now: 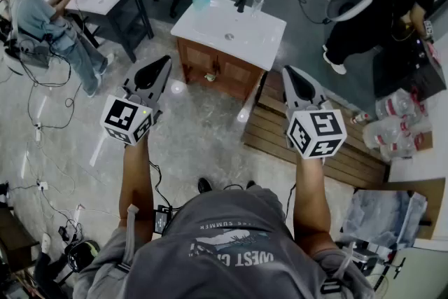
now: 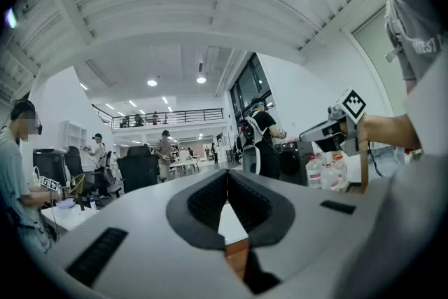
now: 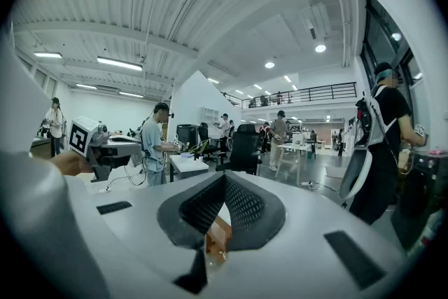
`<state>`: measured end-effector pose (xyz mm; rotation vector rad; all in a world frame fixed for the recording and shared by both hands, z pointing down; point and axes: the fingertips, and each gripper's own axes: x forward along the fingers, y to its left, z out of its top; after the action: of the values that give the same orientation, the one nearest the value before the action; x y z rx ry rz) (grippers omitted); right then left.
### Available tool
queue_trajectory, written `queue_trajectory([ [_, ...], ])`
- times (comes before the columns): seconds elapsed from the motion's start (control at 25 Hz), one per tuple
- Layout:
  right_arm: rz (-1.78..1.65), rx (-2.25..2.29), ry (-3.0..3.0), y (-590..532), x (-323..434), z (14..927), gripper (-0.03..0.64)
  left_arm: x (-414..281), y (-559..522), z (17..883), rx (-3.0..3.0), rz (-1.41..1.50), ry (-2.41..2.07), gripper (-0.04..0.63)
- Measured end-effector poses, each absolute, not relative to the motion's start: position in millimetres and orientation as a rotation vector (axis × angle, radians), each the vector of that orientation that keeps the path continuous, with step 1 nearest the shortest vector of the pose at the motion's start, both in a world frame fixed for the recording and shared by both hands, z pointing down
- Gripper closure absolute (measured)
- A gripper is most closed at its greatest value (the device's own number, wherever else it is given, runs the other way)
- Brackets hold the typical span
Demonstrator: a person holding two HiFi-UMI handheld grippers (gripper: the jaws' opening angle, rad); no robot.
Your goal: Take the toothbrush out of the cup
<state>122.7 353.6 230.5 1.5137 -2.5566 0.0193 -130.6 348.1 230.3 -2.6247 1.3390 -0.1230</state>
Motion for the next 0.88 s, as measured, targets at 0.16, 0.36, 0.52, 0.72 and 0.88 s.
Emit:
queue_trajectory([
  [0.16,0.028,1.522,-2.548,346,110,232,0.607,-147,342,232,-2.626,-0.120,1.341,0.595],
  [0.36,0.045,1.512,-2.543,336,100,238,0.607,-157,334,237,-2.636,-0.125,1.343,0.595],
  [0.52,0.059,1.498,-2.562,317,97,239,0.607,-160,317,242,-2.642,-0.135,1.353,0.595],
  [0.72,0.135,1.508,-2.624,277,112,249,0.606,-155,289,254,-2.639,-0.194,1.384,0.595],
  [0.88,0.186,1.508,-2.642,238,124,259,0.606,-154,263,256,-2.621,-0.249,1.421,0.595],
])
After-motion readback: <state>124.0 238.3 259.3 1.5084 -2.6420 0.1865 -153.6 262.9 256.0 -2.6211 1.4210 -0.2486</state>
